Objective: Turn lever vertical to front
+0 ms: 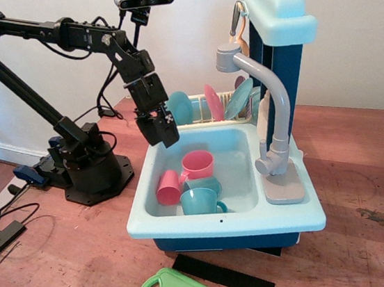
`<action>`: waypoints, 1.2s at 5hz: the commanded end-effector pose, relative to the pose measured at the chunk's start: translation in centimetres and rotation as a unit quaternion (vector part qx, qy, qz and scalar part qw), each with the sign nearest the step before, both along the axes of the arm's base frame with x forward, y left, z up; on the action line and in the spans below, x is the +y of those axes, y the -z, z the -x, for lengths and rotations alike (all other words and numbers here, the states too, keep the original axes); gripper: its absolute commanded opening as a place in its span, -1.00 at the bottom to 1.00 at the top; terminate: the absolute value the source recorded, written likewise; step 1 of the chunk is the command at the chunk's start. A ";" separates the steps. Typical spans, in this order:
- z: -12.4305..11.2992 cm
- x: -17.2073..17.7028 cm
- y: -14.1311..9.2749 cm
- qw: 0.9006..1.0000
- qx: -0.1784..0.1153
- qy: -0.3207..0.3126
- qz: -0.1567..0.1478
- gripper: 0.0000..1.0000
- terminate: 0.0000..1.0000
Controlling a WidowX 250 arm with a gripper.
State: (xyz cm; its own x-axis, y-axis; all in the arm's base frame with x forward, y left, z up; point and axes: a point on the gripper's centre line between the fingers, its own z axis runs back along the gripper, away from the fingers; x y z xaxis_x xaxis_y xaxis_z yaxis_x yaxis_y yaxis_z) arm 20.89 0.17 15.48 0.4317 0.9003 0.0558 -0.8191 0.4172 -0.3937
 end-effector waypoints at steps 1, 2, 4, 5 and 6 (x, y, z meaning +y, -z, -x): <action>0.0 0.0 0.0 1.000 0.000 0.000 0.000 1.00 -1.00; -3.4 -1.6 -2.3 1.000 -0.013 0.020 -0.008 1.00 -1.00; -7.1 -3.7 -4.2 0.998 -0.026 0.052 -0.015 1.00 -1.00; -7.1 -5.1 -3.7 0.998 -0.036 0.060 -0.002 1.00 -1.00; -7.8 -5.7 -4.5 0.996 -0.037 0.077 -0.003 1.00 -1.00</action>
State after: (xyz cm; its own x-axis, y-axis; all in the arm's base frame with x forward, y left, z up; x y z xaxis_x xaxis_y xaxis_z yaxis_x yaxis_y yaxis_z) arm 28.82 -5.56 19.78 0.5644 0.8197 0.0975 -0.7234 0.5481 -0.4199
